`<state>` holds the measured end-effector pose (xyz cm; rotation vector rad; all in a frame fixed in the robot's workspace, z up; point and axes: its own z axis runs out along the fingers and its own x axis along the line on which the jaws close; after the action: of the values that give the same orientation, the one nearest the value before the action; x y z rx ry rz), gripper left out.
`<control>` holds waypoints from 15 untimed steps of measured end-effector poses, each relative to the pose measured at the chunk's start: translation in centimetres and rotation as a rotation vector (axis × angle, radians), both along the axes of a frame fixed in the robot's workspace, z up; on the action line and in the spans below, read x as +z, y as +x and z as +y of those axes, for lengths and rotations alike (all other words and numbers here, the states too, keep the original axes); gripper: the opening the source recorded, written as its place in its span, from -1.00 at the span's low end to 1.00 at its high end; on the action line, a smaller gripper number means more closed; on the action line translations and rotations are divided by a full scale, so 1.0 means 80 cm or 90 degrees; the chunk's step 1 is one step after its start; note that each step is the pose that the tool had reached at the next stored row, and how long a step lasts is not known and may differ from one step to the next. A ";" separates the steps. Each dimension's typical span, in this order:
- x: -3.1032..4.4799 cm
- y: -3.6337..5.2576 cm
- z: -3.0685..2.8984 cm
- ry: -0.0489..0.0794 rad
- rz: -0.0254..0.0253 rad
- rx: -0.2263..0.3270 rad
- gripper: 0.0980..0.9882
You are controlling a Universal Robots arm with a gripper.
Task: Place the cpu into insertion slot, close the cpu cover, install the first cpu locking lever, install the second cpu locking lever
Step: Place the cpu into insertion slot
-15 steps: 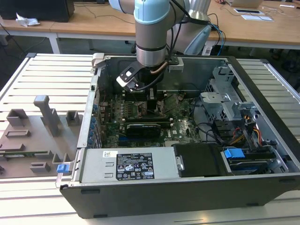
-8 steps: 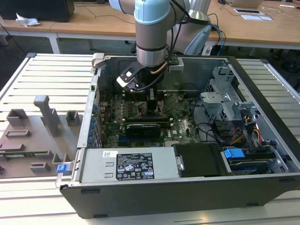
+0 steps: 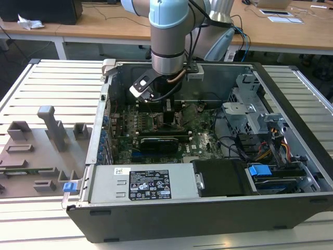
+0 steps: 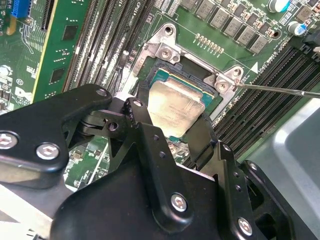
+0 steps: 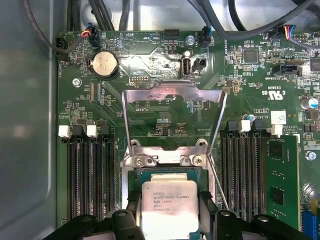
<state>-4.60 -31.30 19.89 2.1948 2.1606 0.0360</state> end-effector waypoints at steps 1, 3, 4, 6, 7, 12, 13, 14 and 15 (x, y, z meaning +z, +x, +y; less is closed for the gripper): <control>0.0000 0.000 -0.0001 0.000 0.0002 0.000 0.17; -0.0001 0.000 -0.0002 0.000 0.0003 0.000 0.17; -0.0001 0.000 -0.0002 0.000 0.0003 0.000 0.17; 0.0034 0.000 -0.0001 0.000 0.0003 0.000 0.17; 0.0067 0.000 -0.0001 0.000 0.0003 0.000 0.17; 0.0153 0.000 0.0011 0.000 0.0002 0.000 0.14; 0.0153 0.000 0.0011 0.000 0.0003 0.000 -0.01; 0.0153 -0.001 0.0012 0.000 0.0003 0.000 -0.15; 0.0151 -0.002 0.0011 0.000 0.0003 0.000 -0.15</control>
<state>-4.73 -31.21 21.10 2.1948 2.1606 0.0350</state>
